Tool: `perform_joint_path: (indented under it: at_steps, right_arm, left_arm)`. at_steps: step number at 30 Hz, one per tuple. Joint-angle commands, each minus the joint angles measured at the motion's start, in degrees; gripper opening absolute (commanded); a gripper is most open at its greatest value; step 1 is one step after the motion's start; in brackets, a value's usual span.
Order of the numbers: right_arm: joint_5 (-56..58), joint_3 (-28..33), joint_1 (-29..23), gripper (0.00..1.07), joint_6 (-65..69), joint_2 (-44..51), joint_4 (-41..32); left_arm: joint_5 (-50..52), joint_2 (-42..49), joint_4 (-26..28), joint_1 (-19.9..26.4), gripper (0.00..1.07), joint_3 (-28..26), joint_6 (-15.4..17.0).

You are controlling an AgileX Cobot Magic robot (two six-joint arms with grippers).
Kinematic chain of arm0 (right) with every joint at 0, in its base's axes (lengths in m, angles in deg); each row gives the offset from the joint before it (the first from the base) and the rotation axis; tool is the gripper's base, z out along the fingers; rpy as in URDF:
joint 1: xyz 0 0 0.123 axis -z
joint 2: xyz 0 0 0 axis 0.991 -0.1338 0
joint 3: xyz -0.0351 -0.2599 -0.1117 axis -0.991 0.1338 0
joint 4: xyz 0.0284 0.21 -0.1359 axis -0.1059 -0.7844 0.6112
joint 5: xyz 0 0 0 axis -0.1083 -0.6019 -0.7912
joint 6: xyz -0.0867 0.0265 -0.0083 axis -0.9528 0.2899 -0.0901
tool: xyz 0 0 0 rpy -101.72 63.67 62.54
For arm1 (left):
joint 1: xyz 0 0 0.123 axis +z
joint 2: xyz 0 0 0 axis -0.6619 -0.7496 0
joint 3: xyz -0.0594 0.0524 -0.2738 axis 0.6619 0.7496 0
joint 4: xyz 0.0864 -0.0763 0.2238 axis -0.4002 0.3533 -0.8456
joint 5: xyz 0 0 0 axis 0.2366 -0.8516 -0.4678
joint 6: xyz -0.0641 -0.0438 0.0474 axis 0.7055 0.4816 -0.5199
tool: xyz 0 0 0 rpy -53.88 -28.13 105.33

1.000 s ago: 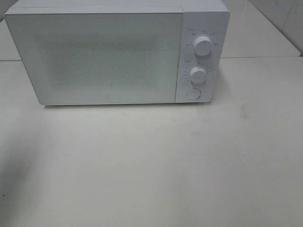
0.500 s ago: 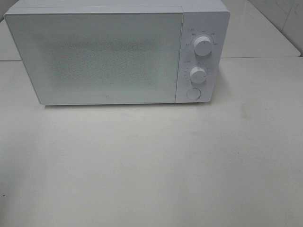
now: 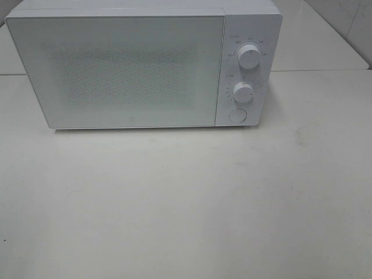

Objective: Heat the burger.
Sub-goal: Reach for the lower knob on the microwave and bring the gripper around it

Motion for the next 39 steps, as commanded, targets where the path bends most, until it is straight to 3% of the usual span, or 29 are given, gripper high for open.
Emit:
perform_joint_path:
  at_steps: [1, 6, 11, 39]
  right_arm:
    - [-0.57, -0.06, 0.46, 0.76, -0.17, 1.49, 0.23]
    - [-0.57, -0.06, 0.46, 0.76, -0.17, 1.03, 0.23]
    - [-0.57, -0.06, 0.46, 0.76, -0.17, 1.03, 0.23]
    - [-0.57, -0.06, 0.46, 0.76, -0.17, 1.03, 0.23]
  left_arm:
    - [0.57, 6.93, 0.06, 0.29, 1.02, 0.17, 0.0]
    - [0.69, 5.56, -0.06, 0.86, 1.02, -0.23, -0.06]
    - [1.09, 6.65, -0.11, 7.79, 1.02, -0.23, -0.17]
    - [1.09, 6.53, -0.17, 7.91, 1.02, -0.23, -0.23]
